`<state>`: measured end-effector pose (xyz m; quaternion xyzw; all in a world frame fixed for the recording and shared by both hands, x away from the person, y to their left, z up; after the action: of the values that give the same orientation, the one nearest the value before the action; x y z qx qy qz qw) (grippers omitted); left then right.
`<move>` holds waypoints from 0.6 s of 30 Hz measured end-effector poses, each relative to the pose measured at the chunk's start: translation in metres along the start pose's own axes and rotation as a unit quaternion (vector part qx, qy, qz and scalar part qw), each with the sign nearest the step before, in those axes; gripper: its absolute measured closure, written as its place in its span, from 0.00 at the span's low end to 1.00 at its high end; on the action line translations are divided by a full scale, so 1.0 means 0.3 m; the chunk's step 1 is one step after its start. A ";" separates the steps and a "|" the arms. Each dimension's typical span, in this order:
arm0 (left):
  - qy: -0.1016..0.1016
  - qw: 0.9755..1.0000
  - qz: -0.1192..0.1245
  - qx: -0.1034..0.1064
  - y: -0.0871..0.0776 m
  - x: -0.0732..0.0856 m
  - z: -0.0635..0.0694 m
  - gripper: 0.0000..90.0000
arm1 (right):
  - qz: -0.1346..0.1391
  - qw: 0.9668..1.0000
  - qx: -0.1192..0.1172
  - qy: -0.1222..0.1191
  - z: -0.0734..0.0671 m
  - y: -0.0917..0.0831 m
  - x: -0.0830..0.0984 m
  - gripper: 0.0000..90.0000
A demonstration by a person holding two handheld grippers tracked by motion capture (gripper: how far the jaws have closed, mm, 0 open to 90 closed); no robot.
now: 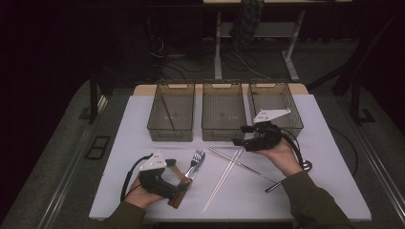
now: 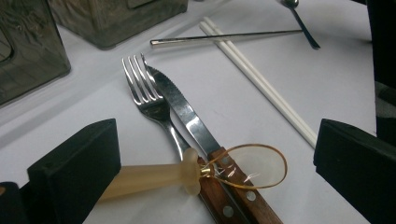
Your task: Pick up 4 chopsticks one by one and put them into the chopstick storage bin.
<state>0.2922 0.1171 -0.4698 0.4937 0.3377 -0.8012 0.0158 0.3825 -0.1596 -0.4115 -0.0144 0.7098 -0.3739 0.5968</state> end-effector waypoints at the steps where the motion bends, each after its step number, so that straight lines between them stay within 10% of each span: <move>1: -0.001 1.000 -0.001 0.000 0.002 0.002 -0.001 0.00 | 0.004 1.000 -0.002 0.005 0.000 -0.010 0.008 0.38; 18: 0.002 1.000 0.002 0.002 -0.013 0.007 0.010 0.00 | -0.024 1.000 0.003 0.011 -0.010 -0.087 0.148 0.40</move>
<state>0.2873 0.1190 -0.4686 0.4962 0.3355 -0.8006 0.0157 0.3561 -0.1974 -0.4343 -0.0248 0.7148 -0.3904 0.5797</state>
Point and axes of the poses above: each handheld gripper's, and its own axes: y roughly forward along the jaws, x roughly out of its underside, z roughly to its right, the point moved 6 cm from there along y, roughly forward along the jaws, and after that the axes turned 9 degrees about -y, right-handed, at the moved point
